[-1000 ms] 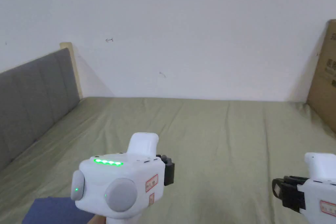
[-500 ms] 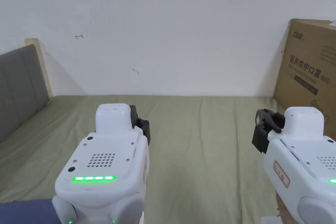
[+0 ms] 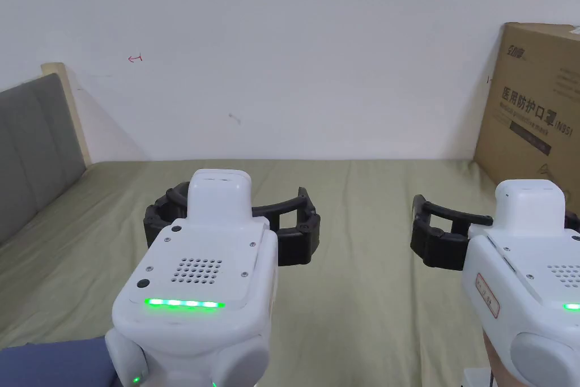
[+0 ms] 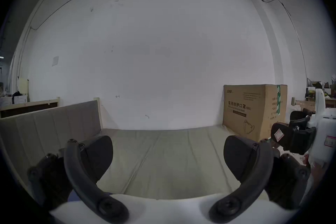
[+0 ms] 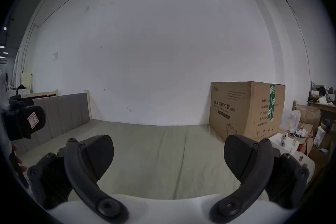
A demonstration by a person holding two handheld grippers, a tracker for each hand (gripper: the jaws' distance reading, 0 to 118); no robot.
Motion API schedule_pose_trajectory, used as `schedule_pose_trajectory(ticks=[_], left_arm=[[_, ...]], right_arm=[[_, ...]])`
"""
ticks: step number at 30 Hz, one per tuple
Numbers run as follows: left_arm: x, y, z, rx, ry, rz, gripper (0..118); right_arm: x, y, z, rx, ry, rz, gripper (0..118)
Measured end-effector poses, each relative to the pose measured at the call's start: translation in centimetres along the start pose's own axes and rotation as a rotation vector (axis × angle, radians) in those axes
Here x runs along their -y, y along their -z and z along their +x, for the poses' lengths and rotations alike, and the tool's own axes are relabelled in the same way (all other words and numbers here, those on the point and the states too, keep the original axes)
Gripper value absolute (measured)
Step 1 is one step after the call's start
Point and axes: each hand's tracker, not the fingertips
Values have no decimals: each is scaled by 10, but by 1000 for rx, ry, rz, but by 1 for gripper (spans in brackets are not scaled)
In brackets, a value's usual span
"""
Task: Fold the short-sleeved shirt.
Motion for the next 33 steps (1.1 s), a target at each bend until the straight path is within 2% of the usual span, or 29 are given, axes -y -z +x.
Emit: schedule_pose_trajectory(ticks=[3, 7, 16, 33], left_arm=[[3, 0, -5, 58, -38, -23, 118], [2, 1, -5, 35, -13, -31, 118], [0, 0, -13, 52, -70, -36, 118], [2, 1, -12, 75, -63, -55, 118]], right_arm=[[0, -1, 0, -11, 4, 0, 118], [-1, -2, -2, -22, -6, 1, 118], [-3, -3, -4, -35, -13, 0, 118], [-1, -6, -7, -40, -18, -11, 118]])
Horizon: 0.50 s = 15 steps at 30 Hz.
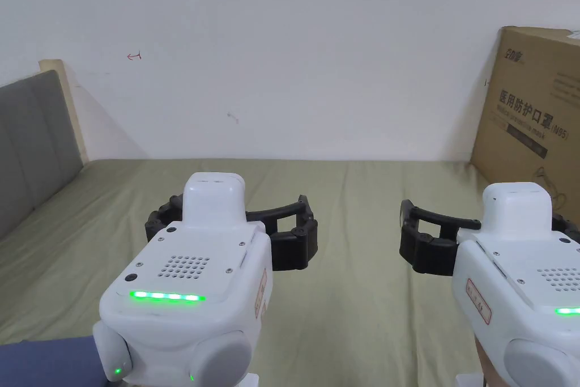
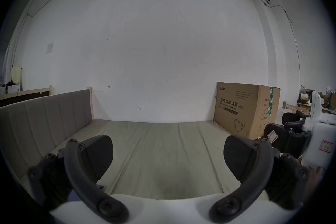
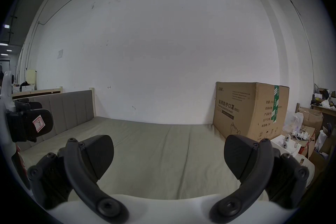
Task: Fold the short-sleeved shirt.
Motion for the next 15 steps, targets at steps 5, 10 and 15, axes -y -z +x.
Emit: schedule_pose_trajectory(ticks=[5, 10, 15], left_arm=[[-1, -1, 3, -3, 4, 6, 118], [-3, -1, 4, 2, 5, 8, 118], [-3, -1, 2, 8, -20, -2, 118]], right_arm=[[1, 0, 0, -2, 7, -6, 118], [2, -1, -1, -4, 3, -7, 118], [2, -2, -1, -2, 4, -13, 118]])
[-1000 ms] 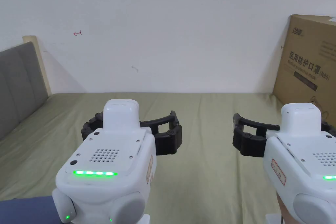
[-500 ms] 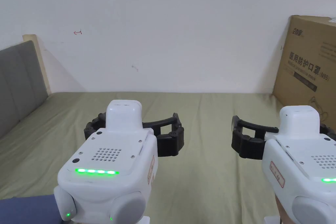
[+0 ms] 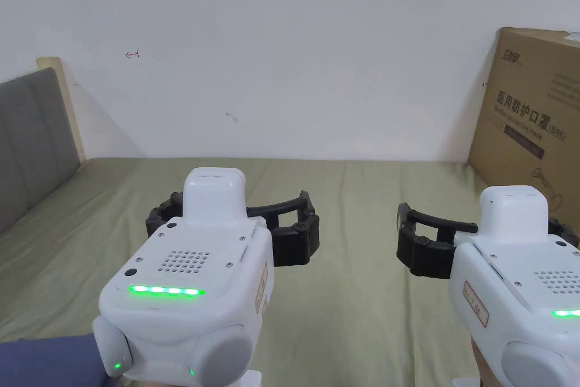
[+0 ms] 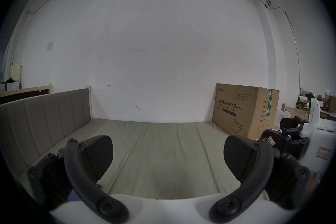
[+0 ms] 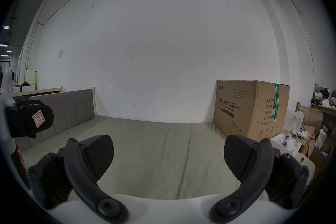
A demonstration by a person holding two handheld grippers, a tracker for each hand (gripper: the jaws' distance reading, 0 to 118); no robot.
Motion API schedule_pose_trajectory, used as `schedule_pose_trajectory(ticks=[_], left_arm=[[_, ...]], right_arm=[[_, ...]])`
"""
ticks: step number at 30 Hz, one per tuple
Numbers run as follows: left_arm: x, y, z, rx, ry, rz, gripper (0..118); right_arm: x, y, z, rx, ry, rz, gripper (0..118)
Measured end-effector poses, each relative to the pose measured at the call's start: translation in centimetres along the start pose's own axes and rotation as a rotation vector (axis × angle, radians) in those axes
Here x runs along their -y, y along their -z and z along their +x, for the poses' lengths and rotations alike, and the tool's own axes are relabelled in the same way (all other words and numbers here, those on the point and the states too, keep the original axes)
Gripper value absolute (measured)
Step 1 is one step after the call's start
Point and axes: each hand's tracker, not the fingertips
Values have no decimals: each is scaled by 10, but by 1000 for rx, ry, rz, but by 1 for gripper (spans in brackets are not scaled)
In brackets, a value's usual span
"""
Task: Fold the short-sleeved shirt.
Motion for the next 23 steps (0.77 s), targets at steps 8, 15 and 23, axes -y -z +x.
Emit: schedule_pose_trajectory(ticks=[8, 15, 23], left_arm=[[5, 3, 1, -24, 5, -31, 118], [7, 5, 5, -29, 12, -46, 118], [11, 5, 7, -10, 12, -60, 118]], right_arm=[[-2, -2, 1, 3, 8, -2, 118], [-1, -1, 1, 3, 21, -15, 118], [-1, -1, -1, -1, 21, -21, 118]])
